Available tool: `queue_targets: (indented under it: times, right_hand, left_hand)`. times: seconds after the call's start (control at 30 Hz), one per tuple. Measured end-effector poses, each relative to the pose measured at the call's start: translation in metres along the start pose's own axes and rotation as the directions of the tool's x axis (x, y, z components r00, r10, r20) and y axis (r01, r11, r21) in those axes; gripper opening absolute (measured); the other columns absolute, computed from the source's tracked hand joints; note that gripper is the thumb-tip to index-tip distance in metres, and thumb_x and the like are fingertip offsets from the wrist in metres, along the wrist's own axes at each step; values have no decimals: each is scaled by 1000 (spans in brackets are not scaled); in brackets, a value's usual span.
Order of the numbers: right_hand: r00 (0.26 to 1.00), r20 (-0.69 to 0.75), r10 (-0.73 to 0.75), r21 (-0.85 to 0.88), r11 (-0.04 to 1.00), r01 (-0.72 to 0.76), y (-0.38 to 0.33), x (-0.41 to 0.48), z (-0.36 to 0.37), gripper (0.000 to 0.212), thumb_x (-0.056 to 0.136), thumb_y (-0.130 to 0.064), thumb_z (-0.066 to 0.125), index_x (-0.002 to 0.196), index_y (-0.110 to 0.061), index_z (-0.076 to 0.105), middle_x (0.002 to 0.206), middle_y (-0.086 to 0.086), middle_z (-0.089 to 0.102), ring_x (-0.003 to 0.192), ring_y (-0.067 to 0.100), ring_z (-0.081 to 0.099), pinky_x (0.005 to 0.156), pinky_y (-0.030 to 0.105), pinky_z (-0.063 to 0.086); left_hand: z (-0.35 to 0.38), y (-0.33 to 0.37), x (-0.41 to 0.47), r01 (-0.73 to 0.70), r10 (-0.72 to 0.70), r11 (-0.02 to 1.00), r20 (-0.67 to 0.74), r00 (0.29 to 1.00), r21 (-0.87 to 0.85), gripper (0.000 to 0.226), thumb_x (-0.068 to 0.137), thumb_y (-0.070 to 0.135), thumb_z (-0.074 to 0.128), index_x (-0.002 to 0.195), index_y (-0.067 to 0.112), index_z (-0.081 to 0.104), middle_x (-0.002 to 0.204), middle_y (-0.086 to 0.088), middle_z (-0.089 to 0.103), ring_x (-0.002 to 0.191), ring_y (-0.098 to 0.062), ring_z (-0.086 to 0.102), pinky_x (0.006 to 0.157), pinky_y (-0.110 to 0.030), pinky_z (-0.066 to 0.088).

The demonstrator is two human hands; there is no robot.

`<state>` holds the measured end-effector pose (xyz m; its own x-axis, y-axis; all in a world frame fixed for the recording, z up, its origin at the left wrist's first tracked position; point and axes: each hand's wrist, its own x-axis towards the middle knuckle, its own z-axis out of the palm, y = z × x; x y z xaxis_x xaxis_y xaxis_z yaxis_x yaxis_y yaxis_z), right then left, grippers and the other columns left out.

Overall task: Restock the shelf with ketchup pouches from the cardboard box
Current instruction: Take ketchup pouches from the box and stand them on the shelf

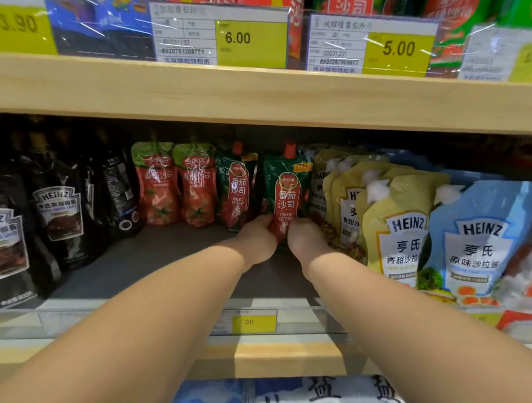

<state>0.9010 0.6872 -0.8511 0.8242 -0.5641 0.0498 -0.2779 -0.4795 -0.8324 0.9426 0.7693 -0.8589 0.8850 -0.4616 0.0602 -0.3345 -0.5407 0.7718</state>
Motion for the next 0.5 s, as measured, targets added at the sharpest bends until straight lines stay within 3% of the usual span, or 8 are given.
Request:
queue_targets:
  times: [0.1, 0.2, 0.33, 0.4, 0.5]
  right_hand:
    - [998, -60, -1, 37, 999, 3, -4, -2, 2, 39, 99, -20, 32, 124, 4, 50, 129, 21, 54, 118, 33, 51, 95, 34, 40]
    - [989, -146, -36, 169, 984, 61, -8, -12, 0, 34, 97, -20, 35, 116, 0, 56, 123, 20, 58, 111, 34, 54, 86, 31, 40]
    - [965, -194, -178, 138, 969, 206, -23, -35, 4, 28, 92, -25, 47, 113, -12, 59, 107, 4, 59, 98, 24, 54, 78, 23, 32]
    - [951, -215, -221, 160, 953, 258, -32, -50, 9, 26, 88, -29, 52, 111, -18, 58, 94, -5, 54, 86, 15, 50, 74, 24, 35]
    - [941, -163, -297, 224, 918, 328, -45, -82, 30, 12, 83, -30, 58, 93, -23, 58, 76, -11, 54, 71, 11, 51, 59, 24, 38]
  left_hand:
    - [-7, -1, 2, 0, 0, 998, 4, 1000, -55, 50, 92, 9, 41, 142, 17, 38, 146, -11, 43, 133, -30, 40, 109, -33, 32]
    - [-21, -8, -4, -36, 1, 986, -205, 979, -165, 52, 87, -2, 39, 137, 12, 44, 142, -12, 48, 131, -30, 43, 107, -28, 32]
    - [-42, -20, -28, -158, 47, 971, -506, 861, -179, 36, 89, 8, 39, 119, 16, 57, 124, -9, 62, 115, -27, 55, 98, -27, 39]
    - [-53, -22, -47, -174, -18, 950, -600, 800, -261, 30, 89, 11, 40, 111, 18, 60, 118, -7, 64, 109, -25, 57, 95, -28, 41]
    - [-73, -35, -91, -196, -143, 885, -647, 749, -422, 23, 89, 12, 41, 101, 22, 59, 98, -4, 64, 92, -23, 58, 83, -31, 46]
